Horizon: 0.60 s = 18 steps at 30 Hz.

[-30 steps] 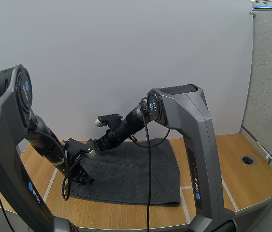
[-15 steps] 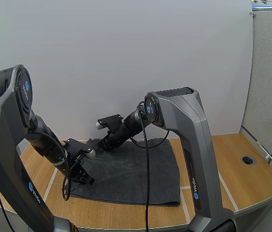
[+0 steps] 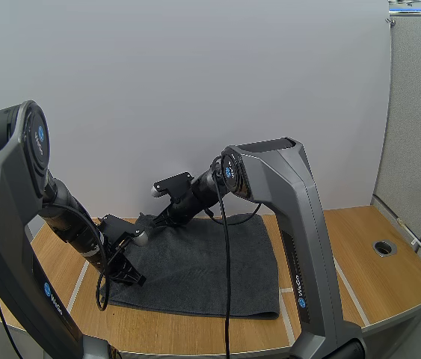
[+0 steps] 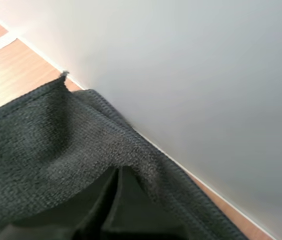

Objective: Fold the towel

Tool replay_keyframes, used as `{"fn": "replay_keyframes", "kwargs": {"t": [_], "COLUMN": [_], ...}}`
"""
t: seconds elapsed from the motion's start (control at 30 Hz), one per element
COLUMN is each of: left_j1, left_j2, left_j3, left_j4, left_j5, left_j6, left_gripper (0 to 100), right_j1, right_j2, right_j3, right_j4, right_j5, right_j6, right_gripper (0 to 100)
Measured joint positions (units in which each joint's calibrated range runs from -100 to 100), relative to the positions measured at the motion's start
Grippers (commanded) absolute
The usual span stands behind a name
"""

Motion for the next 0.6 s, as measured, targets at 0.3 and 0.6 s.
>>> {"fn": "replay_keyframes", "kwargs": {"t": [0.3, 0.6], "left_j1": [0.00, 0.00], "left_j2": [-0.1, -0.8], "left_j3": [-0.2, 1.0], "left_j4": [2.6, 3.4], "left_j5": [3.3, 3.5], "left_j6": [-2.0, -2.1], "left_gripper": [0, 0], "right_j1": [0.0, -0.1], "right_j2": [0.0, -4.9], "right_j3": [-0.1, -0.1], "right_j4": [-0.1, 1.9], "right_j5": [-2.3, 8.3], "right_j6": [0.0, 1.4], "right_gripper": [0, 0]}}
